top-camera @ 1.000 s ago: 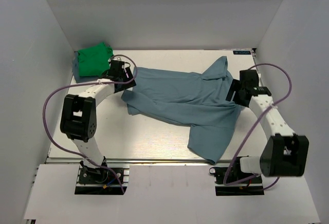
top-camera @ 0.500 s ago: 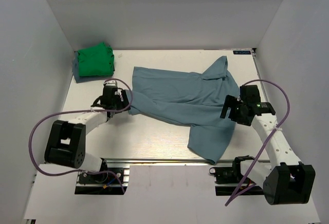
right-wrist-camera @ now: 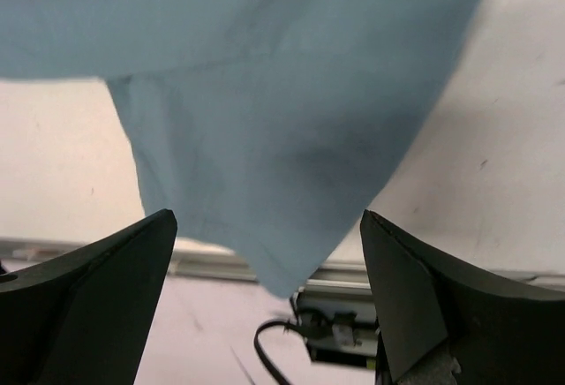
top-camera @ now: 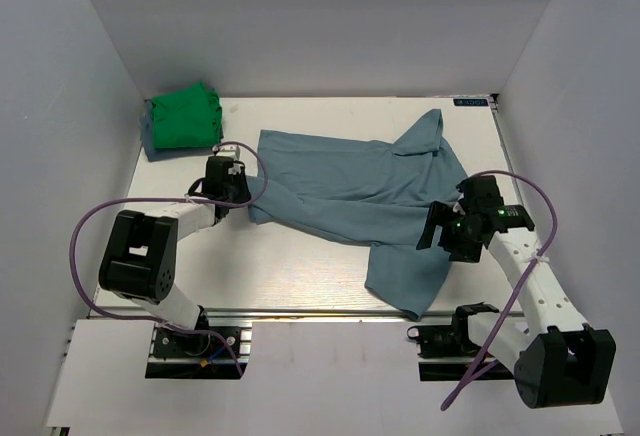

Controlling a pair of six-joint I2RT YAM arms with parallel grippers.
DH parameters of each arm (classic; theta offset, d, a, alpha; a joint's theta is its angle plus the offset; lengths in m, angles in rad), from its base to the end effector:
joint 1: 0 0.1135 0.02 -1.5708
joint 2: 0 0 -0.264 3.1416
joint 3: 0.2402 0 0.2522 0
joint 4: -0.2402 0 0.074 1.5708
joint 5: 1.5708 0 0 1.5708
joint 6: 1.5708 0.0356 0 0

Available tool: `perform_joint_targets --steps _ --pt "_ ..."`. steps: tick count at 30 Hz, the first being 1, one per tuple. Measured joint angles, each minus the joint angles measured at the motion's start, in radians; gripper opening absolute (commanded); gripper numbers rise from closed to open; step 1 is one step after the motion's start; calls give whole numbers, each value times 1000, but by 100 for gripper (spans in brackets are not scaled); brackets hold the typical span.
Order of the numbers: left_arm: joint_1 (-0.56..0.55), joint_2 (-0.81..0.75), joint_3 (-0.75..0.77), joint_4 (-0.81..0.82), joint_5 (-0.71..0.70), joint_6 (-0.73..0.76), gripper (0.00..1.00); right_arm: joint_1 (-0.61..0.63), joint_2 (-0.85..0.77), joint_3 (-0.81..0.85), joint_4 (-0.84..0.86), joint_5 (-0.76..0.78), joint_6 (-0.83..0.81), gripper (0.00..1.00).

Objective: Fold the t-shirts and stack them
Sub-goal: Flatten out the tshirt

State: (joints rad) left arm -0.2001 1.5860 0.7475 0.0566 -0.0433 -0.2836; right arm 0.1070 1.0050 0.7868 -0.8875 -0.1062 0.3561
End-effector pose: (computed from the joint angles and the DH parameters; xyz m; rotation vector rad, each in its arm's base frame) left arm 0.3043 -0.0601 0.1582 -0.1197 2.3564 -0.1856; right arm 0.1782 0.0229 0.2441 0.3016 2.6820 0.2863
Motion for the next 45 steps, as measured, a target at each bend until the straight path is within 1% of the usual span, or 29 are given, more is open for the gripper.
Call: perform_joint_targets --steps 1,2,3,6,8,9,14,20,23,24,29,31,32,34,39,41,43,44,45 --pt "0 0 0 6 2 1 27 8 0 -1 -14 -8 1 90" --pt "0 -2 1 11 3 2 17 16 -1 -2 -32 -14 3 90" --pt "0 -5 0 17 6 -1 0 24 -3 -7 -46 -20 3 90" --pt "0 -19 0 44 13 -2 0 51 -11 -28 -80 -39 10 88" --pt "-1 -33 0 60 18 -2 0 74 -7 -52 -85 -58 18 88" --pt "-2 -41 0 66 24 -3 0 91 2 -68 -89 -66 23 86" --pt "-3 -103 0 86 38 -6 0 171 63 -97 -115 -76 52 86" --pt "-5 -172 2 63 45 -6 0 253 133 -114 -124 -63 101 85" --pt "-5 -182 28 16 52 -7 0 293 174 -123 -127 -47 127 85" --pt "-5 -182 40 3 53 -7 0 301 180 -123 -124 -44 134 84" --pt "-5 -161 175 -127 63 -10 0 346 249 -121 -113 -23 162 81" --pt "-5 -142 230 -172 66 -10 0 360 274 -121 -92 -31 163 79" --pt "-5 -129 260 -202 66 -11 0 368 290 -121 -81 -36 164 76" --pt "-5 -109 299 -249 66 -12 0 383 324 -121 -66 -40 162 73" --pt "-5 -84 347 -362 67 -18 0 399 352 -121 -27 -52 162 60" --pt "-5 -82 353 -397 67 -23 0 403 362 -124 -5 -63 161 56" --pt "-5 -82 362 -429 67 -29 0 407 383 -135 26 -71 159 25" --pt "-5 -82 366 -438 69 -31 0 408 391 -139 36 -74 154 10" --pt "-5 -82 368 -442 72 -32 0 410 397 -140 40 -72 159 0"
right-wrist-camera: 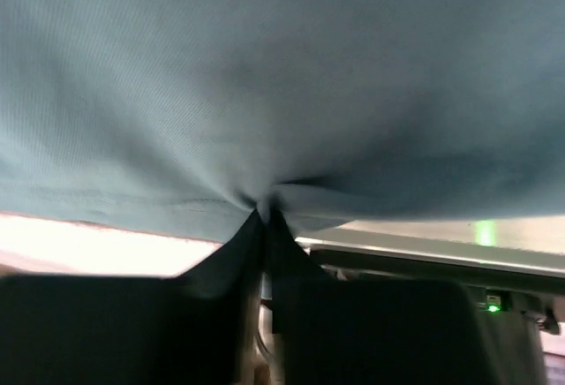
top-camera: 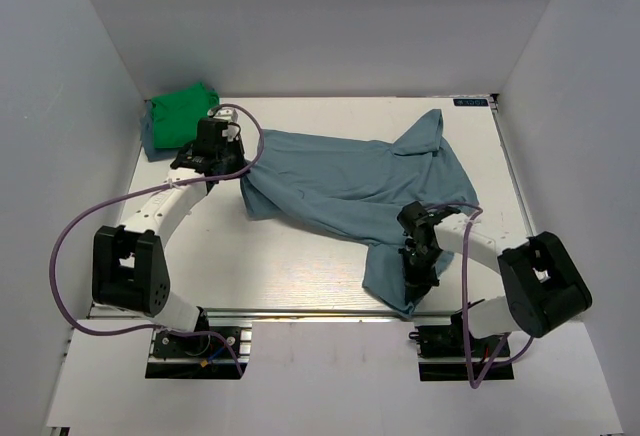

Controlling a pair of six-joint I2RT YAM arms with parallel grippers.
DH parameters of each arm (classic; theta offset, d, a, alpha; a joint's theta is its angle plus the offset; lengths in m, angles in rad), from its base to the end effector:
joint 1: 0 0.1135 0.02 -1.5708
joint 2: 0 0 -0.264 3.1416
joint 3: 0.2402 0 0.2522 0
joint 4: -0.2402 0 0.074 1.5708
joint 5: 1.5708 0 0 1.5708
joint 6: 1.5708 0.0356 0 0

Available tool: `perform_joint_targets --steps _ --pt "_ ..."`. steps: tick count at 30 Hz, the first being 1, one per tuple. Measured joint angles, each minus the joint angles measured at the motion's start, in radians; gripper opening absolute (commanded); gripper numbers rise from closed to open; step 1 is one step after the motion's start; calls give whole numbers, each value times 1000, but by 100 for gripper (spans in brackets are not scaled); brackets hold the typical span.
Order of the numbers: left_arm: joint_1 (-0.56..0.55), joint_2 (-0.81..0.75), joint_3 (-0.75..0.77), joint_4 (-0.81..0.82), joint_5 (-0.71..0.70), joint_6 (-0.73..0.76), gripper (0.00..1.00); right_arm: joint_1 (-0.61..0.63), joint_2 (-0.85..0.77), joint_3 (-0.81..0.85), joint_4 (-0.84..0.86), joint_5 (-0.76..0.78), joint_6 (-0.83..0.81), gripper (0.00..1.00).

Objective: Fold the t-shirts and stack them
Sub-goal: Flatten out the tshirt

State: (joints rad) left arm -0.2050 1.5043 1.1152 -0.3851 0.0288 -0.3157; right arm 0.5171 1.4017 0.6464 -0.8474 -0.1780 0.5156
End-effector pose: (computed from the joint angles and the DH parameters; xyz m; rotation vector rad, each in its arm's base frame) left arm 0.3231 -0.0682 0.2629 -0.1164 2.3603 -0.2889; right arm 0.1634 0.1002 0.1405 -0.0021 -3.0188 -0.2105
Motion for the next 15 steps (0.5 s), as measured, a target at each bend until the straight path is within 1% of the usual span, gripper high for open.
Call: perform_joint_targets --steps 3,6,11,15 --pt "0 5 2 -1 19 -2 0 0 -12 21 -5 44 -7 0" --pt "0 53 42 3 35 -4 0 0 -51 127 -38 129 -23 0" --pt "0 231 176 23 44 -11 0 -11 -117 365 -24 283 -45 0" --pt "0 408 302 37 43 -23 0 -40 -112 422 3 393 -56 0"
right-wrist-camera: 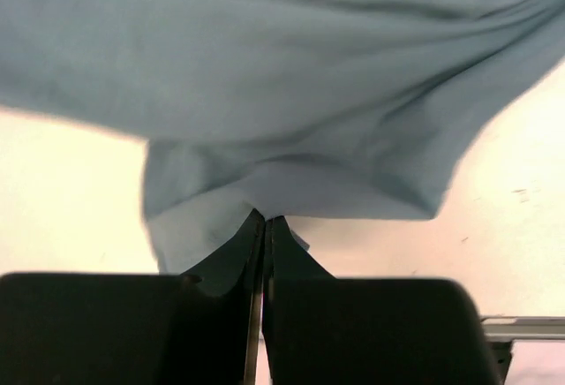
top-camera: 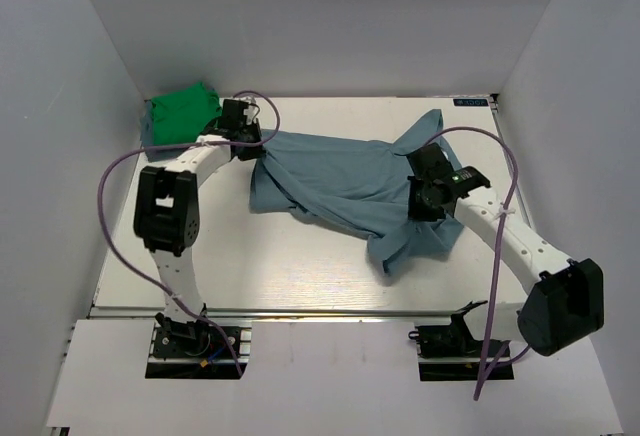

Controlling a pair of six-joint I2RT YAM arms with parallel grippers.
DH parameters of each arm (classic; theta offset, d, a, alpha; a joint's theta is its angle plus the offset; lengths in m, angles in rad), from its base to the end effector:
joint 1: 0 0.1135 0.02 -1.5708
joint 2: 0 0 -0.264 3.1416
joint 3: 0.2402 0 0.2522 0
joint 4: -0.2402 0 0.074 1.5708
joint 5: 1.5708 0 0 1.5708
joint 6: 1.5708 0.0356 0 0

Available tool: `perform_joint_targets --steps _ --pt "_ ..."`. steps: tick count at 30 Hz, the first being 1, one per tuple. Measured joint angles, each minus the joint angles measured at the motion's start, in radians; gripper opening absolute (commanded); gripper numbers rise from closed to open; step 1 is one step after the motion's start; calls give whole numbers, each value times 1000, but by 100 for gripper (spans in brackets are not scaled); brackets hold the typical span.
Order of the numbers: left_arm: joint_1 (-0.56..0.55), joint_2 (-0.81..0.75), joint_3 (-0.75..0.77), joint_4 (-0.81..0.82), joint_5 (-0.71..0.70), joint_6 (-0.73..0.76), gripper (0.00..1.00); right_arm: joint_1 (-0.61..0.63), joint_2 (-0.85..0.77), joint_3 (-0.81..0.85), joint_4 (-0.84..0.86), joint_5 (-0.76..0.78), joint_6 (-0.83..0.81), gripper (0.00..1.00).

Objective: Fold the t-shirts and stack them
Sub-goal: Flatten out the tshirt

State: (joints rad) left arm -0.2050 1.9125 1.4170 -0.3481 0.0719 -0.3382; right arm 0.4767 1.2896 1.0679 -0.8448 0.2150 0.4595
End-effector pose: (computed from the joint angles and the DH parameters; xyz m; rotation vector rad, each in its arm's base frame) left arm 0.4159 -0.0891 0.2167 -0.1290 2.4357 -0.3335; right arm 0.2269 0.1086 0.2766 0.0499 2.5975 0.0518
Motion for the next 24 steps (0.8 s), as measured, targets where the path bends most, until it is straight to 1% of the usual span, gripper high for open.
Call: perform_joint_targets --steps 4,7,8,11,13,14,18,24 --pt "0 169 133 3 -3 -23 0 -56 32 1 73 105 -11 0" --pt "0 245 189 2 -5 -34 1 -107 69 17 140 176 -21 0" --pt "0 260 200 3 -5 -39 10 -126 85 27 161 192 -25 0" --pt "0 294 244 -3 -3 -54 49 -188 139 66 226 242 -30 0" --pt "0 299 261 0 2 -50 64 -227 167 85 267 267 -29 0" --pt "0 299 266 3 4 -48 99 -245 179 89 282 277 -29 0" --pt "0 285 252 20 1 -40 100 -304 227 99 323 287 -29 0" --pt "1 139 36 58 11 -35 100 -334 317 121 348 241 -43 0"
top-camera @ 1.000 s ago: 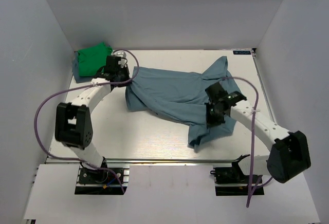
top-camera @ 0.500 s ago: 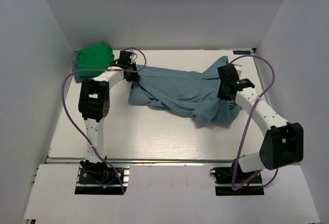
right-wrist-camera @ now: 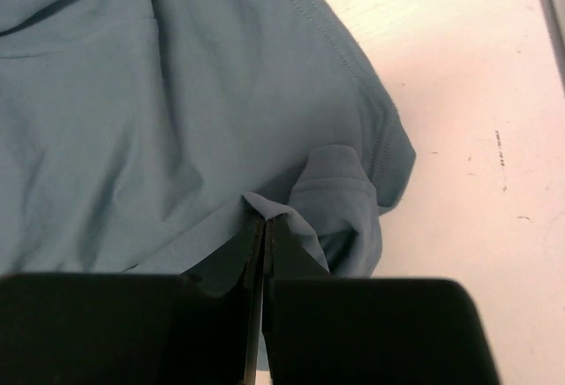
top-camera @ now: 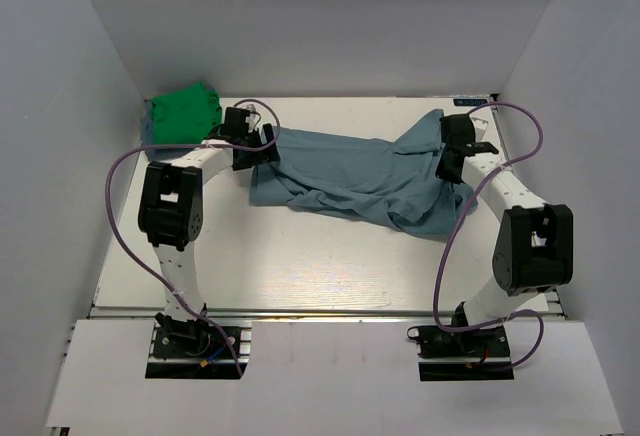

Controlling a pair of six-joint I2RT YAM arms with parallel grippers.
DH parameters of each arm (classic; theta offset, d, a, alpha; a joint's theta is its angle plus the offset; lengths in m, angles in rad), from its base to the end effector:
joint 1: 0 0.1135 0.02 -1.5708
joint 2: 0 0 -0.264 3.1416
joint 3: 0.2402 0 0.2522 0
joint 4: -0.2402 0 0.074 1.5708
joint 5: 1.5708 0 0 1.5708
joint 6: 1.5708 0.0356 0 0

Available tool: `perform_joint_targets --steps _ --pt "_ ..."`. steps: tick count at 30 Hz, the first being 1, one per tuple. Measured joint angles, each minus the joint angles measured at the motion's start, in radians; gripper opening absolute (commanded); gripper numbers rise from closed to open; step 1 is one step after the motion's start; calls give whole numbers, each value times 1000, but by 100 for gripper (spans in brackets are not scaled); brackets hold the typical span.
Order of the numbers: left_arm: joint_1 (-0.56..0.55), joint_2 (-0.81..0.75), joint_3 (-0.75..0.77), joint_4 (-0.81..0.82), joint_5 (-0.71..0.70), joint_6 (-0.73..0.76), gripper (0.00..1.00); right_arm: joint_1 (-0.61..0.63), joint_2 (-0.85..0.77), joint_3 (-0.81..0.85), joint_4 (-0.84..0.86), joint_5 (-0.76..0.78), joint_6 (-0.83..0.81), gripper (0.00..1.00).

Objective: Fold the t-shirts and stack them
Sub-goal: Flatten out the tshirt

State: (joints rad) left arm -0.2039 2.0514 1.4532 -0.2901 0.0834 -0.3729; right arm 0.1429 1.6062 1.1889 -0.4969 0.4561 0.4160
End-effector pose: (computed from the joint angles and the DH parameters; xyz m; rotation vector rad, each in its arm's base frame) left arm 0.4374 -0.0935 0.1743 -0.1732 2.4818 -0.3508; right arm 0.3410 0.0332 0.2490 0.5095 2.3283 -0.3068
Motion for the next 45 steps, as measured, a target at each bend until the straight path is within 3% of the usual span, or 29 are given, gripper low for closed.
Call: perform_joint_targets --steps 7,20,29,33,34,39,40,41,43,45 --pt "0 -51 -61 47 39 10 92 -14 23 11 6 -41 -16 0" --pt "-1 -36 -67 76 58 14 92 -38 23 16 7 -80 -31 0" --pt "0 -36 -73 91 152 26 78 -47 21 16 7 -90 -32 0" --pt "4 -36 -87 111 229 30 50 -53 12 16 7 -95 -32 0" --pt "4 -36 -90 111 239 30 39 -54 8 16 7 -97 -32 0" --pt "4 -37 -99 120 259 32 23 -58 -2 14 7 -105 -32 0" --pt "4 -39 -103 119 259 30 18 -59 -3 13 7 -108 -32 0" --pt "4 -39 -107 118 257 28 4 -59 -4 13 7 -109 -32 0" --pt "4 -47 -123 118 247 29 0 -59 -4 12 7 -112 -32 0" --pt "4 -59 -138 111 231 32 9 -60 -4 11 7 -114 -33 0"
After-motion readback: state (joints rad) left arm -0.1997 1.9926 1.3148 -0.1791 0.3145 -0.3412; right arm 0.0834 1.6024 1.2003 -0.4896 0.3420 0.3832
